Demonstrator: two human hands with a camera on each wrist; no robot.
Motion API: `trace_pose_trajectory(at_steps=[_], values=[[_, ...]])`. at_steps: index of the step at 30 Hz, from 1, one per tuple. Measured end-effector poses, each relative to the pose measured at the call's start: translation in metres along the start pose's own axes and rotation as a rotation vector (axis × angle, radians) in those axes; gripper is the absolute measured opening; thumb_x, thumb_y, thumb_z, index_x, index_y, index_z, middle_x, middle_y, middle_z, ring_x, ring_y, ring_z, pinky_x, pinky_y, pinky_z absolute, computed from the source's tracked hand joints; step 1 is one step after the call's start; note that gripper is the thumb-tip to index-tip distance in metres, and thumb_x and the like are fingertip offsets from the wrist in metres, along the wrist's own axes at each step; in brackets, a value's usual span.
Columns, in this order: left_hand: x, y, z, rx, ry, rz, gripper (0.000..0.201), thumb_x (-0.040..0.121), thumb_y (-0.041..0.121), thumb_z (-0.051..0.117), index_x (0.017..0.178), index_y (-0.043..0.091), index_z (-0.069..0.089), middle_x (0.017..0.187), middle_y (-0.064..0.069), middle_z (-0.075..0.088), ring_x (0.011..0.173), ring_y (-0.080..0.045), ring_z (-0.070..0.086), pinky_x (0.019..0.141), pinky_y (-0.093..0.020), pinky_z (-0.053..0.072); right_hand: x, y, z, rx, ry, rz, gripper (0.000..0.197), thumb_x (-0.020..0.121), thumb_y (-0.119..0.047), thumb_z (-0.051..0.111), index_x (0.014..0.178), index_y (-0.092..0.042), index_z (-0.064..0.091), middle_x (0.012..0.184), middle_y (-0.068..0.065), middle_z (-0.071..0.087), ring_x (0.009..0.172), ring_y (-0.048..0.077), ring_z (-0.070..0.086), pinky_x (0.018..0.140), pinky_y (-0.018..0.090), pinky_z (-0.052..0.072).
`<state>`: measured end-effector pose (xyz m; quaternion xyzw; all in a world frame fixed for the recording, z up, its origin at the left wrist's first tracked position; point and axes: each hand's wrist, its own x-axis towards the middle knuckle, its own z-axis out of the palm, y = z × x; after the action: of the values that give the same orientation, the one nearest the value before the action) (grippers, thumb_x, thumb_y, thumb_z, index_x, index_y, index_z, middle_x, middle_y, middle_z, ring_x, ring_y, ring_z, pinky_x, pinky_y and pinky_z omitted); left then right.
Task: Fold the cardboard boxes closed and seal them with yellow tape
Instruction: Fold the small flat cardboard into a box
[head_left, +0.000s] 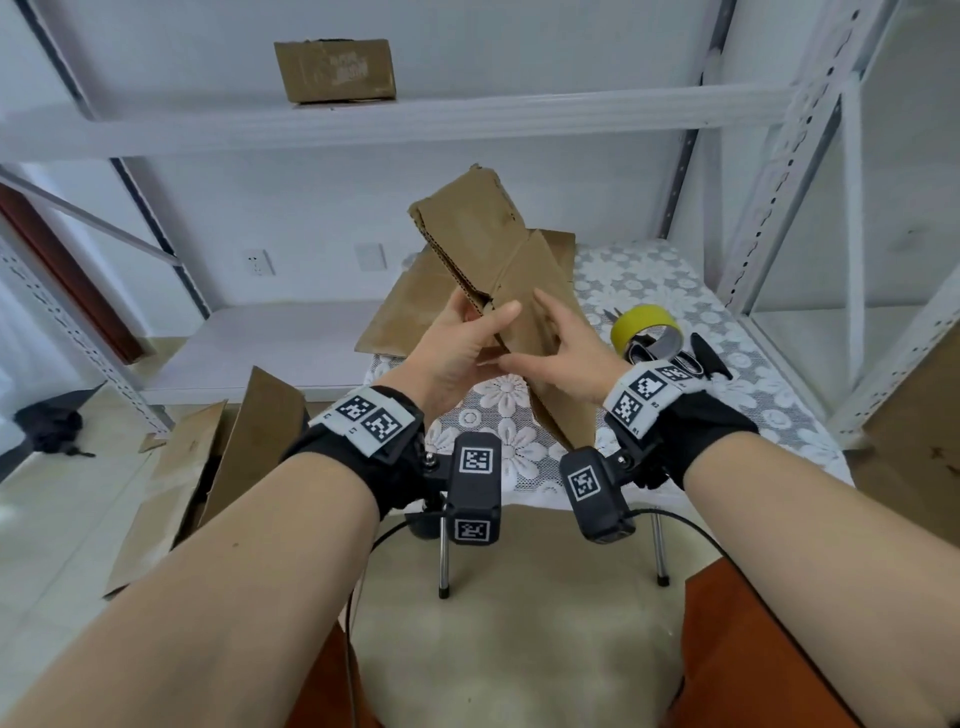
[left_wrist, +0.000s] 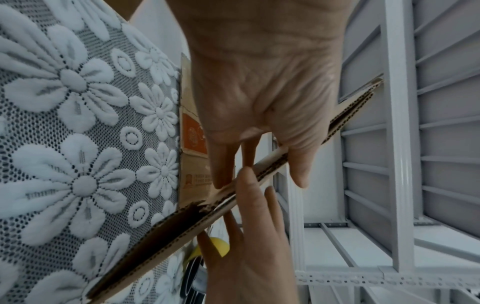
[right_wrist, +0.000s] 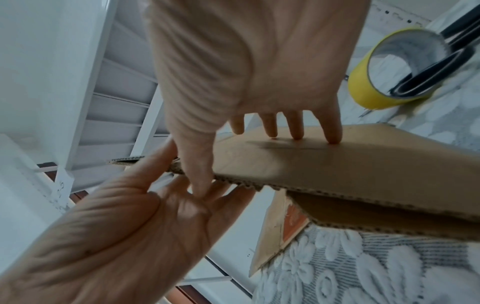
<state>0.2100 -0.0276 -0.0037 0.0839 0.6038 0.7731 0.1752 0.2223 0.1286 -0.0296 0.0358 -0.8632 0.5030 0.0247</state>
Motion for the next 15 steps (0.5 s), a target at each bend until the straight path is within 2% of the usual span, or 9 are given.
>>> trace_pose_trajectory(at_steps=[3, 6, 9, 10, 12, 15], values=[[0.0, 0.0, -0.002, 0.013, 0.024, -0.011, 0.047, 0.088, 0.018, 0.07, 0.129, 0.021, 0.048, 0.127, -0.014, 0.063, 0.104, -0.034, 0.066, 0.089, -0.047, 0.056, -0.007, 0.004, 0.002, -0.009, 0.032, 0.01, 0.107, 0.069, -0.054, 0.074, 0.152, -0.023, 0.014, 0.156, 0.005, 0.023, 0.141, 0.017, 0.027, 0.116, 0.043, 0.027], [-0.001, 0.0, -0.002, 0.012, 0.021, -0.005, 0.048, 0.087, 0.023, 0.072, 0.129, 0.018, 0.051, 0.12, -0.014, 0.064, 0.105, -0.032, 0.064, 0.092, -0.048, 0.055, -0.013, 0.005, 0.005, -0.04, 0.091, 0.023, 0.101, 0.074, -0.056, 0.068, 0.152, -0.022, 0.014, 0.155, 0.005, 0.024, 0.141, 0.018, 0.028, 0.115, 0.042, 0.028], [-0.003, 0.003, 0.0, -0.003, -0.009, 0.001, 0.059, 0.08, 0.028, 0.076, 0.132, 0.017, 0.05, 0.107, -0.01, 0.065, 0.098, -0.028, 0.064, 0.083, -0.041, 0.058, -0.019, 0.001, 0.005, -0.185, 0.159, -0.015, 0.082, 0.087, -0.05, 0.055, 0.152, -0.023, 0.013, 0.154, 0.004, 0.026, 0.139, 0.019, 0.031, 0.112, 0.038, 0.029], [-0.003, 0.003, 0.0, -0.004, -0.021, 0.002, 0.061, 0.08, 0.026, 0.076, 0.133, 0.017, 0.049, 0.106, -0.01, 0.066, 0.095, -0.026, 0.064, 0.081, -0.039, 0.058, -0.021, -0.001, 0.004, -0.225, 0.176, -0.036, 0.077, 0.089, -0.048, 0.052, 0.152, -0.023, 0.013, 0.154, 0.004, 0.027, 0.138, 0.019, 0.032, 0.111, 0.036, 0.03], [-0.003, 0.004, 0.0, 0.002, -0.033, 0.006, 0.056, 0.083, 0.014, 0.071, 0.134, 0.016, 0.049, 0.108, -0.011, 0.066, 0.095, -0.027, 0.065, 0.086, -0.041, 0.057, -0.024, -0.002, 0.003, -0.253, 0.202, -0.059, 0.074, 0.091, -0.046, 0.048, 0.151, -0.023, 0.014, 0.153, 0.004, 0.03, 0.137, 0.02, 0.035, 0.11, 0.036, 0.031], [-0.001, 0.002, 0.005, 0.024, 0.05, 0.004, 0.055, 0.081, -0.008, 0.059, 0.131, 0.013, 0.049, 0.107, -0.015, 0.063, 0.092, -0.03, 0.064, 0.085, -0.045, 0.057, -0.027, 0.001, 0.003, -0.302, 0.259, -0.073, 0.074, 0.087, -0.048, 0.046, 0.15, -0.022, 0.017, 0.15, 0.006, 0.034, 0.134, 0.022, 0.038, 0.108, 0.04, 0.036]])
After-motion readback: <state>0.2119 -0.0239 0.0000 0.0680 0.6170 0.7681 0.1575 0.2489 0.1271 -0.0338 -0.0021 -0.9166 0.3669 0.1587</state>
